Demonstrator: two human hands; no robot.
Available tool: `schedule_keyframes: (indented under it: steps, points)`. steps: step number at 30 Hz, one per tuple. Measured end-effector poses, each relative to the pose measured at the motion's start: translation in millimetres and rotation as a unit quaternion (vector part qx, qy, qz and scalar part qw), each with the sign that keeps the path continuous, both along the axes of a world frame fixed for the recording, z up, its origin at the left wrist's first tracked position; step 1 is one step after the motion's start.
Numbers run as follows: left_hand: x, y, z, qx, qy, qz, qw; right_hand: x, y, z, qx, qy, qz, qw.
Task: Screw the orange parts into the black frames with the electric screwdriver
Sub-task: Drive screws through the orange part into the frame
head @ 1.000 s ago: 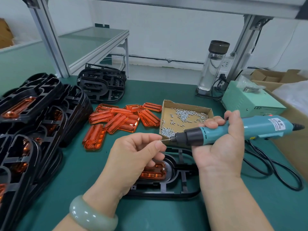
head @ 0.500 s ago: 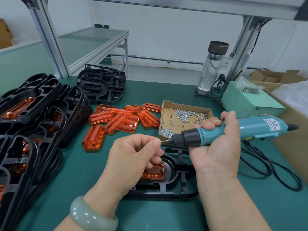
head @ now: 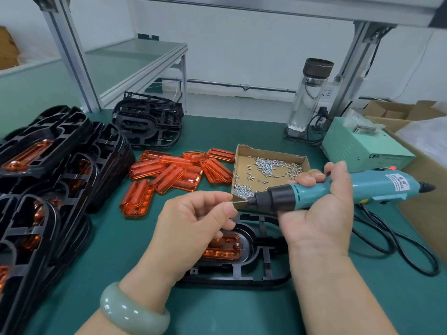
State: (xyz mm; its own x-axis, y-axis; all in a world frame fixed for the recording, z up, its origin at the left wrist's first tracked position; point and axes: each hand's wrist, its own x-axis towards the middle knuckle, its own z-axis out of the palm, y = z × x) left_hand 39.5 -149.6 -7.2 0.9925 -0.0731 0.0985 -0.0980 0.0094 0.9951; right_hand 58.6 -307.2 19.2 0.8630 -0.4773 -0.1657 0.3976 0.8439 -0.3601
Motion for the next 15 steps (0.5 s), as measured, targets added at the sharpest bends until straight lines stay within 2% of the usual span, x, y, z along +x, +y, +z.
schedule_keyframes:
  steps: [15]
  points:
    - [3.6,2.8,-2.5,0.026,-0.036,0.003,0.999,-1.1,4.7,-0.1,-0.009,-0.017,0.011,1.0]
